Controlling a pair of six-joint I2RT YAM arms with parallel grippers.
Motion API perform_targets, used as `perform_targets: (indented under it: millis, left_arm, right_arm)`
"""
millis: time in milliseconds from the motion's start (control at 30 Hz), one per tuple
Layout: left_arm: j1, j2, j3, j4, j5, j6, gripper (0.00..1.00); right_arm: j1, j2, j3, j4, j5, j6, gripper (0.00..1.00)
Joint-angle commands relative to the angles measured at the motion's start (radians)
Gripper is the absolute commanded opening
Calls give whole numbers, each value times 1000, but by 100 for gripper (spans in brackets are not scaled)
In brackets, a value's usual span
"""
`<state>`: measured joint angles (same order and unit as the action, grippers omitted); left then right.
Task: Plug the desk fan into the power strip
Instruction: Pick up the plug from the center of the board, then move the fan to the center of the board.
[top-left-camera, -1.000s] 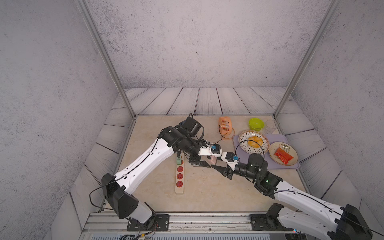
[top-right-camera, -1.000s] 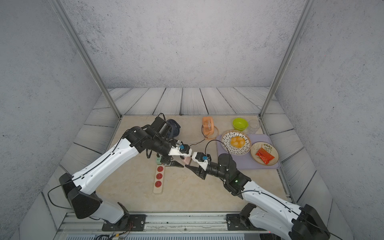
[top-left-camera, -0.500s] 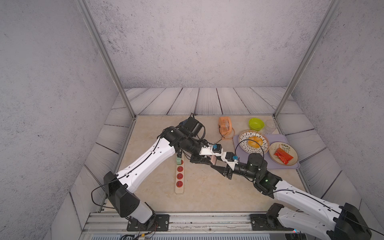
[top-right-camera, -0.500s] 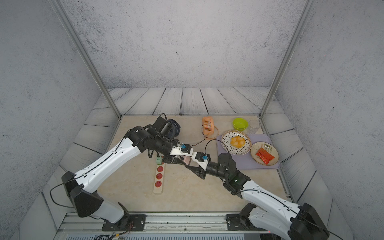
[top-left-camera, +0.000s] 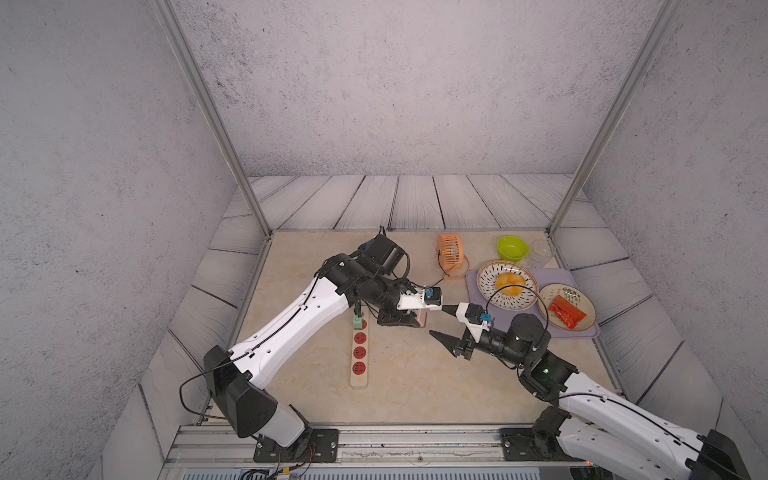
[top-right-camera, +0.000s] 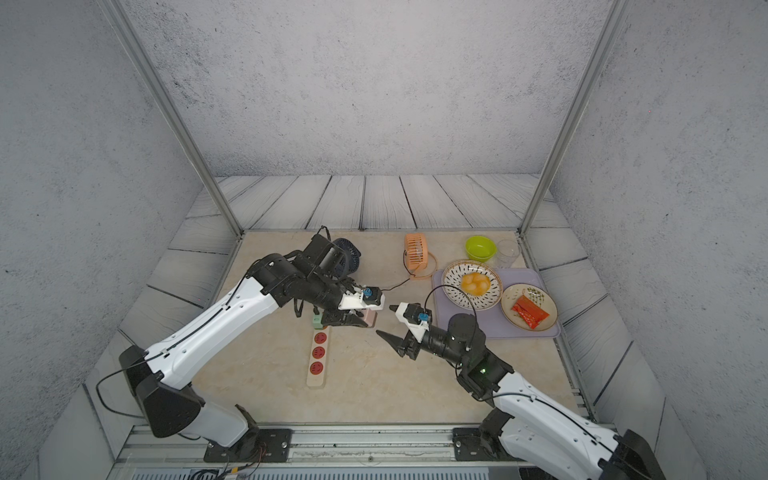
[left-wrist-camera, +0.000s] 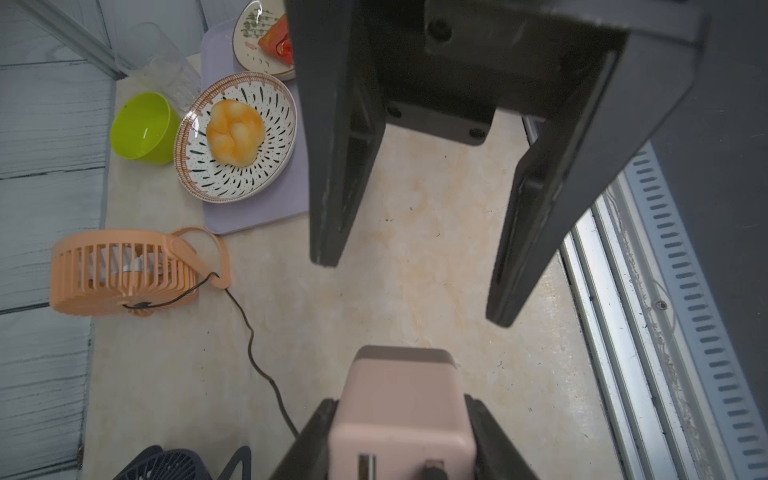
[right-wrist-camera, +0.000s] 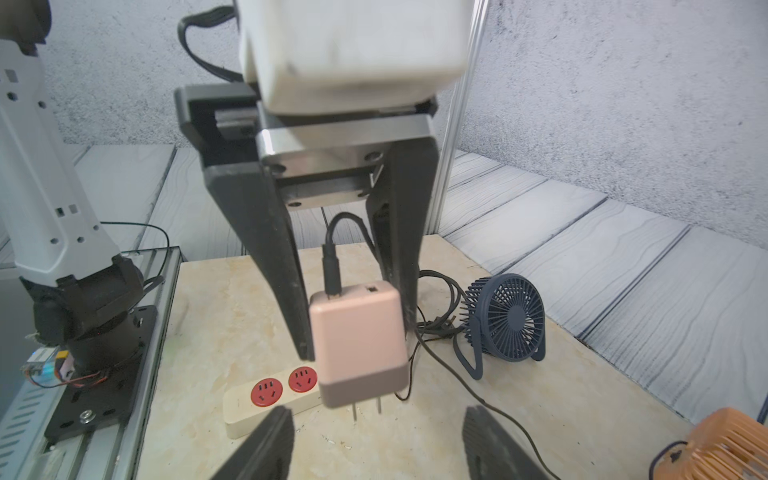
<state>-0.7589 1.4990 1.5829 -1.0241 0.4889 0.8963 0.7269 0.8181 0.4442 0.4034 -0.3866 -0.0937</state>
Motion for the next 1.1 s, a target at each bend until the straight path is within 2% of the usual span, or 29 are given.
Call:
perform_targets:
  millis: [0, 133, 267, 400, 567, 867, 1067]
  left_arm:
    - [5, -59, -38, -57, -75, -19, 3]
    - [14, -99, -86, -73, -99, -29, 1]
    - [19, -126, -127, -74, -87, -44, 1]
    - [20, -137, -142, -77, -76, -56, 1]
    - [20, -173, -161, -88, -50, -85, 1]
    - [31, -257, -286, -77, -74, -92, 1]
    - [36, -266, -295, -65, -64, -99, 1]
  right_arm:
    - [-8, -60, -47, -48, 91, 70, 77]
    - [-26, -115, -33, -141, 276, 175, 89]
    - [-86, -67, 70, -283, 425, 263, 97]
    - [-196, 105, 250, -445, 435, 329, 98]
    - [-297, 362, 428, -487, 409, 361, 98]
    - [-332, 800, 796, -544, 445, 334, 98]
    - [-329, 1023, 1017, -591, 381, 347, 98]
